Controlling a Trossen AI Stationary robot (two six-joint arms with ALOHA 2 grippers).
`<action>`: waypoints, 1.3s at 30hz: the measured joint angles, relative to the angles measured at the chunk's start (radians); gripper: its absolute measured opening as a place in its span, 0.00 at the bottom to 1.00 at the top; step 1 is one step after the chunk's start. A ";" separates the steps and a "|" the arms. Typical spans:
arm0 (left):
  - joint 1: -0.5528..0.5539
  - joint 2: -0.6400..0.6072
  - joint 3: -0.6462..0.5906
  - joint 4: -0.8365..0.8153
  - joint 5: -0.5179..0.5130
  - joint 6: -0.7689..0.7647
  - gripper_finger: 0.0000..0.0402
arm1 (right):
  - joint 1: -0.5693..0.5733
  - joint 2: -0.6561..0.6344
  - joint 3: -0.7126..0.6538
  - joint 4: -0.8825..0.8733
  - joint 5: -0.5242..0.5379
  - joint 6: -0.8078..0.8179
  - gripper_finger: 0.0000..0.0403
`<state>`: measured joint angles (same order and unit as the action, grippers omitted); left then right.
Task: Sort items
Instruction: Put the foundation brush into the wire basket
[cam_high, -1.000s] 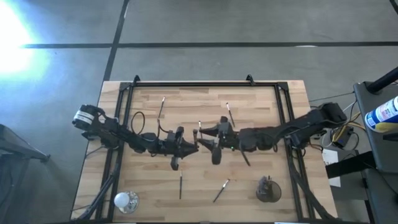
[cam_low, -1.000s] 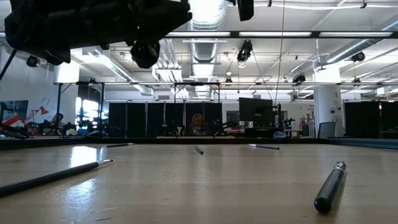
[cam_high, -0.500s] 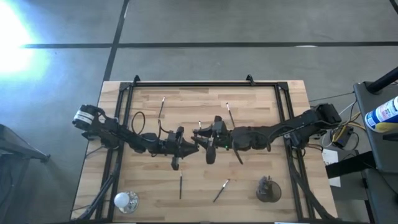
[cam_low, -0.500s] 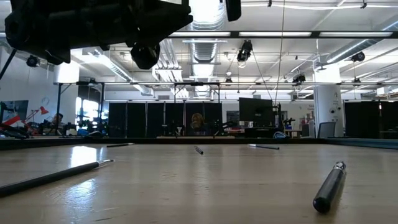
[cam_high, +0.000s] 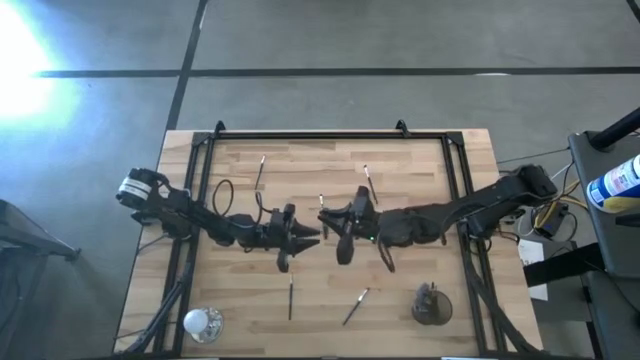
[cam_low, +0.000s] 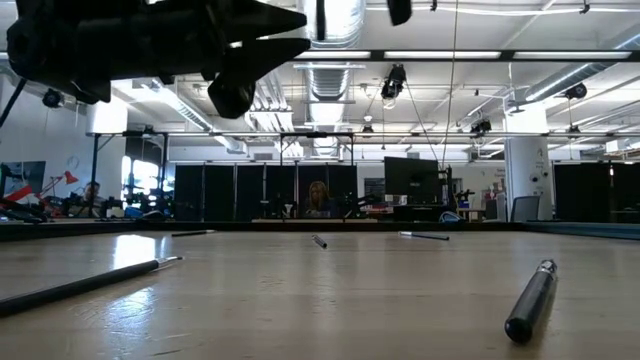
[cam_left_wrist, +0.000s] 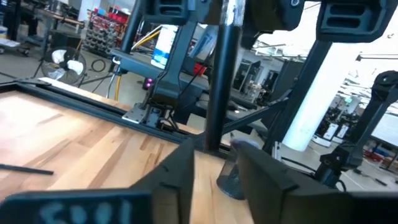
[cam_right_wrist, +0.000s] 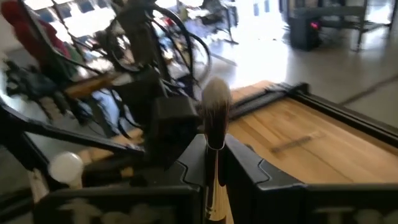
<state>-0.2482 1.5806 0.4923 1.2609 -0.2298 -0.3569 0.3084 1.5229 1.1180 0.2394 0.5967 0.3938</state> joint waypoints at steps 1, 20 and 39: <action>0.002 0.000 0.000 -0.005 -0.002 0.000 0.32 | 0.014 -0.013 0.007 -0.051 0.028 0.009 0.07; 0.017 0.000 -0.002 -0.047 -0.005 0.001 0.38 | 0.516 -0.131 0.150 -1.341 0.375 1.216 0.07; 0.031 0.000 -0.001 -0.103 -0.007 0.016 0.38 | 0.888 0.223 0.331 -1.811 0.221 1.732 0.07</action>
<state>-0.2173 1.5806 0.4915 1.1580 -0.2367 -0.3408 1.1963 1.7462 1.4487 -1.5715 0.8174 2.1256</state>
